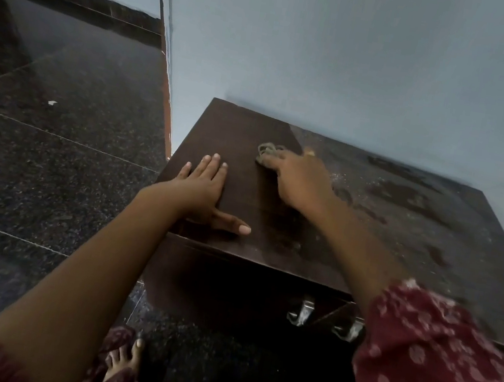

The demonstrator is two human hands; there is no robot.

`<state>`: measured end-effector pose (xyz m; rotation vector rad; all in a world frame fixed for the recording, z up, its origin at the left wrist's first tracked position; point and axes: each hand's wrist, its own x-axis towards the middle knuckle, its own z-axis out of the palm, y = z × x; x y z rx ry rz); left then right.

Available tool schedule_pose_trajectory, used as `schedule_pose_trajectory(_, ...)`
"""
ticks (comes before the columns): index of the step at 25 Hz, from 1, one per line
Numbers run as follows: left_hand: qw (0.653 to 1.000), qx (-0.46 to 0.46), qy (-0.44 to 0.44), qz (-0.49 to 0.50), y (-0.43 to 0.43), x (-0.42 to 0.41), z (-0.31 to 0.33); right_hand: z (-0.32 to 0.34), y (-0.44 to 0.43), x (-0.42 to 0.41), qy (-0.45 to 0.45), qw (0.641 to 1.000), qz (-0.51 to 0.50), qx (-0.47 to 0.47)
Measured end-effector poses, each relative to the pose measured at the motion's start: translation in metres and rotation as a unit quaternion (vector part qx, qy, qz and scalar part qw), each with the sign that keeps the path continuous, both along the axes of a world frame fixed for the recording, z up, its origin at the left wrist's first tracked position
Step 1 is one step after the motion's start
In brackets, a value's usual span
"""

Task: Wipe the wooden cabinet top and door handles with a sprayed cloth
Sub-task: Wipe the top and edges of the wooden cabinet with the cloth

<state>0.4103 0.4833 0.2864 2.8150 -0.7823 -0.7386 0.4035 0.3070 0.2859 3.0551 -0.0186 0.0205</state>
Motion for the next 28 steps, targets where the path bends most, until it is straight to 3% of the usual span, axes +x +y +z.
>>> schedule_pose_trajectory(11, 0.992, 0.108, 0.034, -0.054, -0.008, -0.019, 0.017, -0.01, 0.024, -0.13, -0.082, 0.981, 0.178, -0.006)
schedule_pose_trajectory(19, 0.993, 0.099, 0.029, -0.065, 0.003, -0.007, 0.013, -0.023, 0.0, -0.142, -0.174, 0.977, 0.118, -0.026)
schedule_pose_trajectory(25, 0.993, 0.095, 0.021, -0.061, -0.003, -0.009, 0.009, -0.026, 0.027, -0.137, -0.176, 0.977, 0.122, 0.018)
schedule_pose_trajectory(28, 0.995, 0.08, 0.013, -0.06, -0.007, -0.012, 0.008, -0.026, 0.011, -0.156, -0.174, 0.974, 0.143, -0.019)
